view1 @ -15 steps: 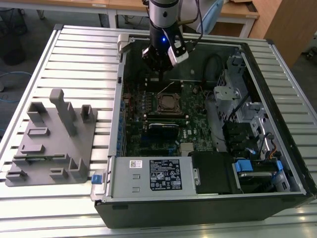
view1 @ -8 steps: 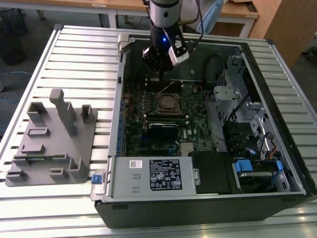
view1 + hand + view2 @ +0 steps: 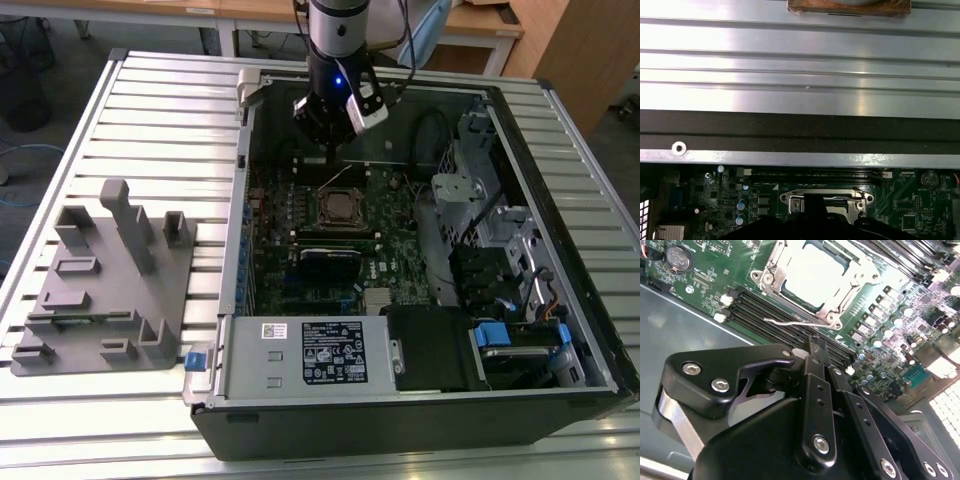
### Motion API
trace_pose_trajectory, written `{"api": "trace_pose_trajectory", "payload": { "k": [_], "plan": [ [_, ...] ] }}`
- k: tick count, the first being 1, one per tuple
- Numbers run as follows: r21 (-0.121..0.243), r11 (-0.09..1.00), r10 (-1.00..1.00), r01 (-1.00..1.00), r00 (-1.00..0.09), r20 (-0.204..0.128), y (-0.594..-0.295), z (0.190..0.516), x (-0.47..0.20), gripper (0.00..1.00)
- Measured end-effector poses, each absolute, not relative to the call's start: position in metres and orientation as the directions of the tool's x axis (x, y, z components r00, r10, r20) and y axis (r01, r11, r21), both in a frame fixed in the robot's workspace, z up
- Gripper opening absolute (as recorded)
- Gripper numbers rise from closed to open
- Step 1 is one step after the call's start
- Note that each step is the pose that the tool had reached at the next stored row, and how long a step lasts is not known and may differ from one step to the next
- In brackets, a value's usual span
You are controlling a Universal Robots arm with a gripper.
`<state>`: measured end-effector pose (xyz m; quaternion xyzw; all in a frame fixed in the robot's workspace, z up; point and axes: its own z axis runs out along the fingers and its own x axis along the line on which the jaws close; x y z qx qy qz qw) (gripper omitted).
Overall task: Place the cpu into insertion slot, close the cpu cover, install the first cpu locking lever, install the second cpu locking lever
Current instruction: 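Install the first cpu locking lever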
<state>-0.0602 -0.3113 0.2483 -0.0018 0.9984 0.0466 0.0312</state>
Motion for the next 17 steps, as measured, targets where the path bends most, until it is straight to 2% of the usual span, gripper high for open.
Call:
{"api": "trace_pose_trajectory", "payload": {
  "k": [8, 10, 17],
  "plan": [
    [0.094, 0.996, 0.0, -0.006, -0.998, -0.062, -0.3112, 0.2481, -0.0573, 0.11],
    [0.109, 0.994, 0.0, -0.007, -0.998, -0.063, -0.3112, 0.2479, -0.0573, 0.11],
    [0.116, 0.993, 0.001, -0.006, -0.998, -0.063, -0.3116, 0.2415, -0.0573, 0.11]
  ]
}}
